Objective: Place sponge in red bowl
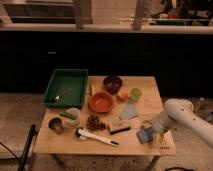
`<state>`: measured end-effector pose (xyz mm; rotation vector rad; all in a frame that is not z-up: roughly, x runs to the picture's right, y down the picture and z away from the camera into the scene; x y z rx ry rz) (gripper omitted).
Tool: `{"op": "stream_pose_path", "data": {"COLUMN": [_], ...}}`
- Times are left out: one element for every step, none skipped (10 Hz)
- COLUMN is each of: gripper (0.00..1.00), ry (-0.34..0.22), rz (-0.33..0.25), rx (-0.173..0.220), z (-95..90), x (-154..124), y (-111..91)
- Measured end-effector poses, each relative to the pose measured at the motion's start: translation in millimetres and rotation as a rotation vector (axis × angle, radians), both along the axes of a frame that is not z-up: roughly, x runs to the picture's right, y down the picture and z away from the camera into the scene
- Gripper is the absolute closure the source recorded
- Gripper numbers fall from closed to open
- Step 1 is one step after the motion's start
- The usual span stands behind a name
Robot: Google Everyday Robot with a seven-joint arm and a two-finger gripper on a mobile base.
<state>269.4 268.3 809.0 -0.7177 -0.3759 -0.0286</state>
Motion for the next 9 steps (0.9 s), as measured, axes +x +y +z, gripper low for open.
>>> {"op": "stream_pose_path", "data": {"gripper": [0.2,0.2,0.2,0.2,0.21,0.27,0.36,0.48,0.56], "ry": [-0.005,-0.01,-0.016,-0.021,-0.025,-0.027,-0.028,-0.029,-0.031], "rz": [0.007,0.014,0.026,0.037,0.043,0.046,0.05,0.051,0.055], "rx": [-0.005,-0.01,-0.018,-0.023,-0.027,-0.029,-0.026,-0.024,-0.024], "z": [2.9,5.4,8.3,10.5,11.9,12.8,12.7,12.2,11.4], "x": [2,4,7,9,11,12,13,14,14], "y": [1,1,3,4,5,6,6,6,5]}}
